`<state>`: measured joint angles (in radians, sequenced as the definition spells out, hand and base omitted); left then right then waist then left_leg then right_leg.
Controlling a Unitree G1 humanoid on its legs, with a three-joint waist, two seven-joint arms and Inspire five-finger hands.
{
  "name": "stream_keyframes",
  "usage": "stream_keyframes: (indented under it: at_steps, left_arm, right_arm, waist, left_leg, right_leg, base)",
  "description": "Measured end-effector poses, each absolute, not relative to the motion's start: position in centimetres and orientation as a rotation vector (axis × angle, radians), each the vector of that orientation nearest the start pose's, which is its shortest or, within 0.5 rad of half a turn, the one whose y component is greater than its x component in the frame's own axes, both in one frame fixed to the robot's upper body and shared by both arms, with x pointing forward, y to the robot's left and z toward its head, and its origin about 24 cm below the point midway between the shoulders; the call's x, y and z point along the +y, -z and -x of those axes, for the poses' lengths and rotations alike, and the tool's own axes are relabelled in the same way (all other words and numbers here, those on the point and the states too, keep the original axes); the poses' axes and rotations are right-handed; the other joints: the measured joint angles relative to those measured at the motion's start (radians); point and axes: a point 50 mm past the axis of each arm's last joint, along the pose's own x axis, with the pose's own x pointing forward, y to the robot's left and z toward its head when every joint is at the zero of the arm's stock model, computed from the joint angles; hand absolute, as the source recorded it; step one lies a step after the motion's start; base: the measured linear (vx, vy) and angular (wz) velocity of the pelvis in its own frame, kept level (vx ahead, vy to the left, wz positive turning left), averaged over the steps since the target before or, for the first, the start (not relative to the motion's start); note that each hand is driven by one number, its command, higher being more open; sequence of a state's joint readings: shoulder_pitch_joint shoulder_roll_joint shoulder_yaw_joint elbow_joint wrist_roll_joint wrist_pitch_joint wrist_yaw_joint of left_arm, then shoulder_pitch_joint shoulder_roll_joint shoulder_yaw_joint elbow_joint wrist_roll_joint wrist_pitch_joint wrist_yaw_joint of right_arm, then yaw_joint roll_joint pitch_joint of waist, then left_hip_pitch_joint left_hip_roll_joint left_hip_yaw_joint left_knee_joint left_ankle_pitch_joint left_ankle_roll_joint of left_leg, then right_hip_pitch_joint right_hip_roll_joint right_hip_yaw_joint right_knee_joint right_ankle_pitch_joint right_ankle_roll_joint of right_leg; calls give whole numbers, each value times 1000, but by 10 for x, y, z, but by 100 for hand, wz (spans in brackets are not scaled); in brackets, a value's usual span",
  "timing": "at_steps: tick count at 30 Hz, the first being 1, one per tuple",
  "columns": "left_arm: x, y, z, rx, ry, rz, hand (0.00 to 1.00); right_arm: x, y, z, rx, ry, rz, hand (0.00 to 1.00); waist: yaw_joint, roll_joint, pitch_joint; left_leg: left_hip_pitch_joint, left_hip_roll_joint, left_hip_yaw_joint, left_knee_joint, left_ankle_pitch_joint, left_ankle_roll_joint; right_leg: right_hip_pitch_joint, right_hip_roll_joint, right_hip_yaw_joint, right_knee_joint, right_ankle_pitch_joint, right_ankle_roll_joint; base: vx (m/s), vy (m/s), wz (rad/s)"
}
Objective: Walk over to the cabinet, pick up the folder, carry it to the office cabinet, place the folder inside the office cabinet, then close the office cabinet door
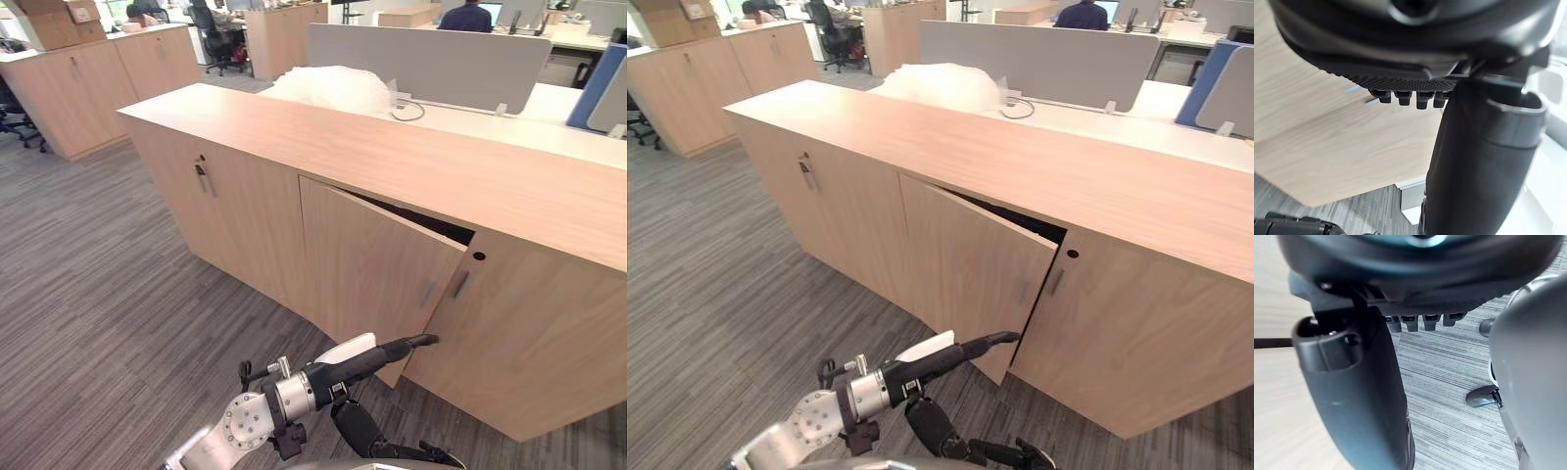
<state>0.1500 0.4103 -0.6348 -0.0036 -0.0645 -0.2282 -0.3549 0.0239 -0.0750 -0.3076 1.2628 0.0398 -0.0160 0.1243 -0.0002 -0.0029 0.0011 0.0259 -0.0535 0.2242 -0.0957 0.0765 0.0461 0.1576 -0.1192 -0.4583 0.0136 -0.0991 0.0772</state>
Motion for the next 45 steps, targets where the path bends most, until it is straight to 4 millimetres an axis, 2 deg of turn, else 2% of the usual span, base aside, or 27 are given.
stream_keyframes:
  at_steps: [2, 3, 5, 7, 8, 9, 10, 11, 12, 13, 14, 15, 16, 17, 20, 23, 25, 30, 36, 40, 45]
  left_arm:
    - [90, 44, -159, 322, 799, -46, 100]
    - [95, 54, -158, 371, 747, -19, 100]
    - [119, 84, -150, 540, 515, 101, 100]
    - [139, 98, -143, 620, 354, 179, 100]
    - [152, 105, -133, 665, 262, 227, 100]
    - [159, 108, -127, 690, 219, 256, 100]
    - [169, 114, -115, 732, 148, 295, 100]
    - [176, 119, -105, 761, 95, 328, 100]
    - [179, 119, -102, 751, 62, 355, 100]
    - [179, 119, -102, 747, 47, 369, 100]
    - [180, 121, -99, 754, 16, 395, 100]
    - [181, 124, -92, 773, -12, 410, 100]
    - [182, 127, -87, 784, -45, 427, 100]
    - [187, 128, -88, 787, -76, 415, 100]
    - [189, 132, -81, 818, -114, 364, 100]
    - [192, 143, -59, 908, -216, 369, 100]
    - [196, 149, -52, 948, -268, 375, 100]
    - [201, 157, -50, 1001, -367, 380, 100]
    - [203, 157, -56, 985, -369, 326, 100]
    - [203, 157, -64, 977, -358, 313, 100]
    - [197, 156, -78, 971, -275, 261, 100]
  right_arm:
    - [-199, 172, -70, 1223, 266, -258, 100]
    - [-199, 172, -70, 1223, 273, -261, 100]
    - [-201, 173, -68, 1227, 309, -279, 100]
    - [-205, 172, -70, 1218, 345, -294, 100]
    - [-213, 171, -71, 1215, 377, -300, 100]
    - [-217, 170, -70, 1218, 393, -300, 100]
    - [-226, 169, -67, 1225, 426, -287, 100]
    - [-234, 168, -64, 1229, 451, -269, 100]
    - [-241, 166, -61, 1239, 457, -240, 100]
    - [-245, 166, -59, 1242, 464, -231, 100]
    - [-253, 164, -59, 1241, 479, -207, 100]
    - [-256, 162, -62, 1231, 480, -195, 100]
    - [-256, 161, -67, 1211, 465, -181, 100]
    - [-244, 161, -77, 1186, 407, -167, 100]
    - [-225, 164, -85, 1193, 302, -140, 100]
    - [-197, 164, -99, 1140, 211, -159, 100]
    - [-191, 163, -102, 1115, 190, -157, 100]
    - [-189, 164, -95, 1110, 232, -190, 100]
    - [-193, 166, -78, 1127, 284, -220, 100]
    - [-195, 167, -76, 1134, 293, -222, 100]
    - [-193, 168, -77, 1141, 292, -242, 100]
  waist:
    - [-8, -4, 7]
    - [-8, -5, 9]
    - [-7, -10, 13]
    - [-8, -10, 38]
    - [-2, 12, 61]
    - [0, 23, 71]
    - [0, 41, 88]
    - [1, 47, 101]
    - [5, 51, 110]
    - [16, 60, 113]
    - [34, 77, 120]
    - [45, 87, 120]
    - [51, 86, 120]
    - [43, 63, 123]
    - [50, 43, 109]
    - [52, 35, 77]
    - [49, 37, 52]
    - [47, 24, 31]
    - [45, 8, 19]
    - [40, 5, 19]
    - [32, -4, 22]
  left_leg:
    - [12, 10, 32, 0, -5, 0]
    - [14, 13, 43, 0, -9, -4]
    - [-7, 31, 82, 46, -39, -8]
    - [-94, 79, 107, 241, -139, -12]
    - [-144, 135, 124, 393, -212, -13]
    - [-160, 158, 126, 452, -241, -14]
    - [-189, 190, 110, 550, -270, -7]
    - [-228, 194, 47, 643, -272, -4]
    - [-267, 191, -15, 696, -284, -18]
    - [-274, 184, -61, 710, -301, -37]
    - [-253, 168, -158, 683, -325, -69]
    - [-211, 157, -211, 635, -334, -77]
    - [-175, 147, -235, 583, -351, -67]
    - [-180, 126, -234, 574, -344, -64]
    - [-175, 120, -201, 561, -344, -64]
    - [-144, 121, -141, 498, -326, -45]
    - [-123, 113, -123, 441, -299, -46]
    - [-55, 103, -114, 270, -209, -65]
    - [7, 119, -96, 198, -188, -86]
    - [8, 110, -95, 186, -179, -80]
    - [8, 79, -97, 171, -163, -56]
  right_leg:
    - [-1, 6, 31, -2, -1, -2]
    - [-3, 8, 41, -3, -1, -3]
    - [-21, 15, 79, -1, 2, -9]
    - [-35, 25, 109, 4, 5, -13]
    - [-31, 49, 135, 5, 9, -18]
    - [-29, 62, 146, 5, 9, -19]
    - [-16, 76, 166, 5, 10, -20]
    - [-13, 77, 179, 4, 10, -20]
    - [-13, 77, 192, 4, 10, -21]
    - [-15, 78, 208, 7, 11, -21]
    - [-17, 80, 245, 14, 13, -17]
    - [-27, 84, 274, 24, 13, -14]
    - [-40, 83, 297, 30, 16, -8]
    - [-55, 70, 303, 28, 20, 0]
    - [-67, 52, 322, 29, 26, 10]
    - [-89, 42, 359, 25, 42, 12]
    - [-98, 33, 365, 13, 50, 11]
    - [-99, 30, 364, -25, 70, 1]
    - [-68, 56, 362, -55, 79, -9]
    - [-67, 55, 365, -70, 89, -11]
    - [-71, 30, 371, -77, 105, -3]
  base:
    - [-9, -1, -40]
    - [-1, -6, -45]
    - [15, -18, -49]
    - [29, -83, -53]
    - [32, -72, -59]
    - [65, -53, -60]
    - [40, -14, -43]
    - [48, 14, -41]
    - [20, 70, -34]
    - [28, 105, -62]
    - [25, 157, -80]
    - [11, 164, -97]
    - [-5, 208, -68]
    - [-19, 154, -39]
    - [-57, 132, -21]
    - [-37, 58, -53]
    - [-12, -31, -27]
    - [29, -84, -5]
    - [33, -54, -11]
    - [-3, 1, -1]
    - [-60, 56, 1]
